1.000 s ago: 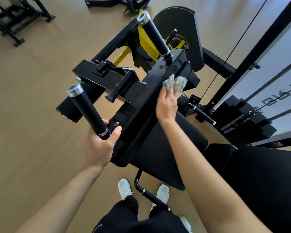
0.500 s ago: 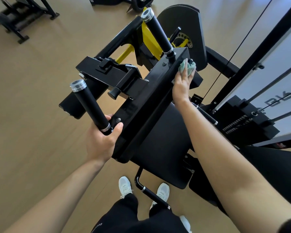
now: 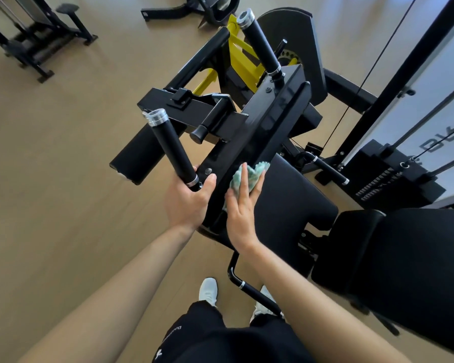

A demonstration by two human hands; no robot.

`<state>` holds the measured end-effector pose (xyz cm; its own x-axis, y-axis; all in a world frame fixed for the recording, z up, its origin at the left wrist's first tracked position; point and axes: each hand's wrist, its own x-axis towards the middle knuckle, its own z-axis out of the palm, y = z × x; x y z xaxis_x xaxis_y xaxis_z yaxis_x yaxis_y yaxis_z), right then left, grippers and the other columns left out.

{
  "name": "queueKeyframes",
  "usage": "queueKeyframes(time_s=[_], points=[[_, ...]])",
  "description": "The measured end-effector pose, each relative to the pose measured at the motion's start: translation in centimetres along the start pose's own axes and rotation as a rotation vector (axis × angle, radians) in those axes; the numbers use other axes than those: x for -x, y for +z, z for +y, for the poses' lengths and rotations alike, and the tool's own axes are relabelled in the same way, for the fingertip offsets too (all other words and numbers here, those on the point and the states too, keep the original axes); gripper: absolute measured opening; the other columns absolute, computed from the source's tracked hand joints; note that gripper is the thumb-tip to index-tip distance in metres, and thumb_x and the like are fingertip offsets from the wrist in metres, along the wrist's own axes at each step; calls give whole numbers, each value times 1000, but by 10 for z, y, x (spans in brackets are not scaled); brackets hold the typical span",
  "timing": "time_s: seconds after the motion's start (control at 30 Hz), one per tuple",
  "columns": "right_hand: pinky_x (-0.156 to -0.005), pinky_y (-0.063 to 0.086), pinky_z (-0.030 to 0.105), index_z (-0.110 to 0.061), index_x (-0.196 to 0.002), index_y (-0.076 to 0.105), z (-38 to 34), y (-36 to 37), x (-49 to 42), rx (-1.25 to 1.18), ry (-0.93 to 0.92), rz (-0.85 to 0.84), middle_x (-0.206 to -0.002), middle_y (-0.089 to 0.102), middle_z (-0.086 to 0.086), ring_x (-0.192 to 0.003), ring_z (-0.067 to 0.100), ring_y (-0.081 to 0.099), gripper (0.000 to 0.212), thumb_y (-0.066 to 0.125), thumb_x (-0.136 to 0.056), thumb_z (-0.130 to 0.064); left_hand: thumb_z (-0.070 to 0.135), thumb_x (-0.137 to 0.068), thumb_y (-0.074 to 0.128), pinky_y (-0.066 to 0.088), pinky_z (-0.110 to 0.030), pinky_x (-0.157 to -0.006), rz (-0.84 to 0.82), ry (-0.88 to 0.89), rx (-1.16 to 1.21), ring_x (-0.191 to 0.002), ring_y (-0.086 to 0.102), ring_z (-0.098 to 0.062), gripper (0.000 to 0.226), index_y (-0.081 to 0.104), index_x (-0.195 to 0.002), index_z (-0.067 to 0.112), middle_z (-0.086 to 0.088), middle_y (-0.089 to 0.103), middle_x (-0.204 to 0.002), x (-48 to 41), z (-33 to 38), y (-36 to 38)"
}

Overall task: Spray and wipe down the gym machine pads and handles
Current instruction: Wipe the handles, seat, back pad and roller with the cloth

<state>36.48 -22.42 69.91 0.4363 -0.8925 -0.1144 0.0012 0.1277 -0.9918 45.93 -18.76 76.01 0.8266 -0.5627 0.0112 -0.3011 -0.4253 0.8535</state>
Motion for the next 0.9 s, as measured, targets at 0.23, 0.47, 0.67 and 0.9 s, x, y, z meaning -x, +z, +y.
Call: queueKeyframes(time_s=[0.23, 0.47, 0.67, 0.9], points=[[-112, 26, 4, -60, -144, 36, 10, 12, 33, 36, -30, 79, -168, -7, -24, -144, -22, 13, 61, 61, -103, -22, 38, -88, 78, 39, -12, -72, -95, -7, -43, -79, 55, 14, 31, 58, -109, 24, 21, 60, -88, -4, -8, -6], [-128, 23, 38, -47, -151, 40, -5, 14, -1, 5, 6, 262, -171, 6, -18, -155, 4, 18, 55, 61, -101, -39, 46, -89, 75, 48, -31, -81, -262, 30, 10, -84, 63, 2, 33, 64, -106, 22, 14, 68, -91, -15, -23, -17], [-125, 32, 35, -32, -160, 34, -6, 37, 16, -49, 79, 373, -169, 15, -14, -152, 7, 27, 67, 57, -100, -49, 53, -84, 75, 57, -41, -86, -405, 138, 77, -89, 70, -8, 28, 65, -93, 28, 13, 72, -88, -29, -38, -32], [-101, 56, 42, -44, -158, 33, 12, 95, 81, -158, 184, 528, -158, 45, 10, -139, 25, 53, 64, 57, -100, -55, 39, -84, 78, 57, -52, -94, -641, 123, 263, -98, 72, -21, 24, 66, -102, 26, 5, 75, -99, -42, -54, -43]])
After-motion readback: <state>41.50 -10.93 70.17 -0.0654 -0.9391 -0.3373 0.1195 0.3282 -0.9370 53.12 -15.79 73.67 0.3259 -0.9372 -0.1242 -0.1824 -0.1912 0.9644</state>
